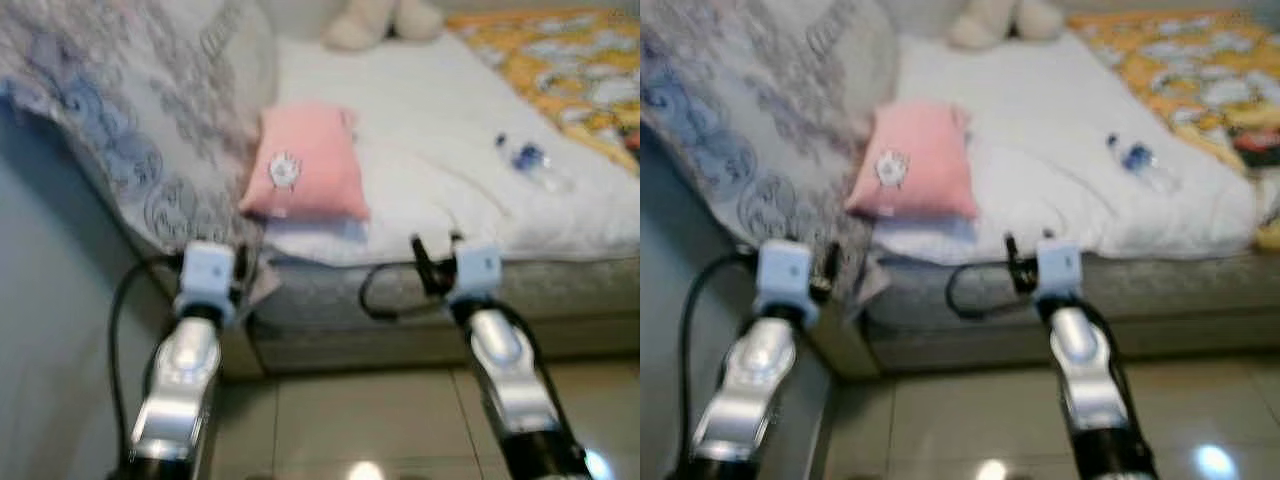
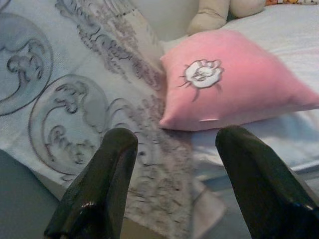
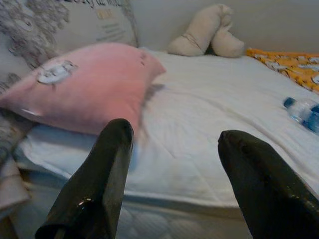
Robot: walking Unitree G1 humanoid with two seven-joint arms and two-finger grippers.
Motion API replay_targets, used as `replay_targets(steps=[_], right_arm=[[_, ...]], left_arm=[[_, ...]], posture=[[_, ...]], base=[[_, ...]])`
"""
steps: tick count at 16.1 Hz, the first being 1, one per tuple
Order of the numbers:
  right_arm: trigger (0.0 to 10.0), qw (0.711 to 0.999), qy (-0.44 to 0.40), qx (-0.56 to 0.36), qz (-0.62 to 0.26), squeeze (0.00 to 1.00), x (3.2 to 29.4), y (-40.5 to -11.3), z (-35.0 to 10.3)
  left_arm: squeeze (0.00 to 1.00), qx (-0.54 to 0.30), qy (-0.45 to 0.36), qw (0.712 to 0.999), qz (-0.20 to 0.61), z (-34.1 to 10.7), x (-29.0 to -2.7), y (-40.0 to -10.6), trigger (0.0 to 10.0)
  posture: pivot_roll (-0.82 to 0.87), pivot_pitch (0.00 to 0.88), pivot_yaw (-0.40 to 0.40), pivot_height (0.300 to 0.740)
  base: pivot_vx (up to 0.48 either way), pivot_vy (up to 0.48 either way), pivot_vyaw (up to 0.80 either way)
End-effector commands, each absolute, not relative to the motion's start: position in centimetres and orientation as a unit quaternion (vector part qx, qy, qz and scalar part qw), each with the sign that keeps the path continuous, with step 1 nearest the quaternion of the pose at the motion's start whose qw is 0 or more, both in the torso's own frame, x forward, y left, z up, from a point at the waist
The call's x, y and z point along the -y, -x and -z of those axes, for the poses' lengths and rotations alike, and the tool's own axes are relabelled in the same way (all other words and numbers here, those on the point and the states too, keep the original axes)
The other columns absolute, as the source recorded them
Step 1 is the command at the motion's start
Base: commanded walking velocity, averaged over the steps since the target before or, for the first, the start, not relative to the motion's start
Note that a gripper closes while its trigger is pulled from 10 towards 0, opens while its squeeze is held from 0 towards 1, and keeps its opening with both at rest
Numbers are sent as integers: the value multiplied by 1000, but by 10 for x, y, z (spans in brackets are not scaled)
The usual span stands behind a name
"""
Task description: Clean up the room
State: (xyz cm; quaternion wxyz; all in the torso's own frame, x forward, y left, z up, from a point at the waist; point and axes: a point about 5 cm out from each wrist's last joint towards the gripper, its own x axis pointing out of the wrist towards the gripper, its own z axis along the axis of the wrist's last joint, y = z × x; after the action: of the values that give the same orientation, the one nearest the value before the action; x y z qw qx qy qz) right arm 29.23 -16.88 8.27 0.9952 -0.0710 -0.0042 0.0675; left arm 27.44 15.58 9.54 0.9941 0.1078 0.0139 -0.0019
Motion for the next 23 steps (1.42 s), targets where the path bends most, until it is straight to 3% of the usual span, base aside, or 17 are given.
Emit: replay_targets(steps=[1,12,23], right_arm=[[10000,995,67,8,-69,0,165,-295,-84],[10000,996,43,29,-71,0,162,-300,-91],[10000,996,43,25,-75,0,160,-298,-89]], left_arm=[[0,-16,-114,993,-7,-96,-161,-277,10000],[0,11,-68,997,22,-101,-163,-280,10000],[0,21,-100,994,43,-102,-153,-285,10000]], posture=[[-96,0,105,740],[-110,0,116,740],[-122,0,129,740]], base=[[0,0,0],[0,0,0],[0,-462,0]])
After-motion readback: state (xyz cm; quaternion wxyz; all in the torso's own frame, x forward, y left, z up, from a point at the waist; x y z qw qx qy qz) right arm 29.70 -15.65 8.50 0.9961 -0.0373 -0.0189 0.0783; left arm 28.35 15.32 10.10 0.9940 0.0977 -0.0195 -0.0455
